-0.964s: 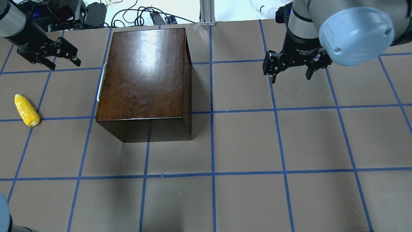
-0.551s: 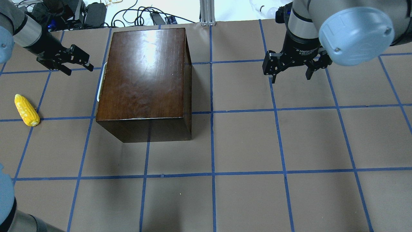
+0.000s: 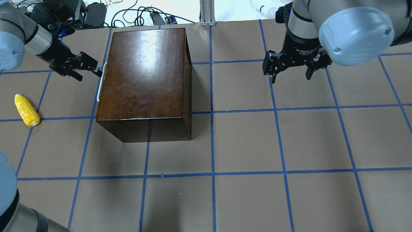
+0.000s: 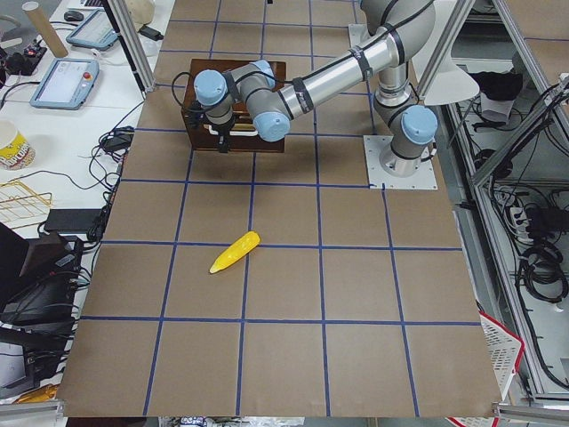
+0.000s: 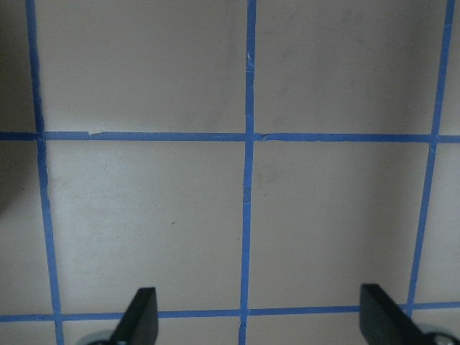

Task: Open drawer and put corn inside
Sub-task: 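Hook the left gripper onto the white drawer handle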

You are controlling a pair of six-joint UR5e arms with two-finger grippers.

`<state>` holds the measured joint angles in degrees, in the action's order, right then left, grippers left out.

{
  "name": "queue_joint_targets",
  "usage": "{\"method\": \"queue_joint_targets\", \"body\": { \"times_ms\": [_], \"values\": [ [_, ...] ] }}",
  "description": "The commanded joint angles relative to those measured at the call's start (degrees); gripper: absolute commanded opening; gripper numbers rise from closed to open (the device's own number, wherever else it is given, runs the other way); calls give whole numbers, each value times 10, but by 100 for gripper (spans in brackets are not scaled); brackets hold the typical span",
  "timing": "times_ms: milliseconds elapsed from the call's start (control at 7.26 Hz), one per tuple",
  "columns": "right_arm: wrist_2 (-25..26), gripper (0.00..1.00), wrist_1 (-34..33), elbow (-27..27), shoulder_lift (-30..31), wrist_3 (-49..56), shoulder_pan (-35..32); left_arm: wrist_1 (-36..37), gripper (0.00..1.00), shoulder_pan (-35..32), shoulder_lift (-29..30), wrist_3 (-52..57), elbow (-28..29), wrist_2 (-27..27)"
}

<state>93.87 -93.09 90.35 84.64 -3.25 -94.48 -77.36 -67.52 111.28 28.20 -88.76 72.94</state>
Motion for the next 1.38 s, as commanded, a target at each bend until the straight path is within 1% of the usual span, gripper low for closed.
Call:
{"method": "queue_joint_targets", "body": {
  "times_ms": [0,964,1240],
  "values": [
    [0,100,0,0,0,0,0,-1,100,0,7,1,-3,-4],
    [0,100,0,0,0,0,0,-6,100,0,32,4,-7,-1],
    [0,100,0,0,0,0,0,-6,100,1,35,30,-7,1]
  ]
}}
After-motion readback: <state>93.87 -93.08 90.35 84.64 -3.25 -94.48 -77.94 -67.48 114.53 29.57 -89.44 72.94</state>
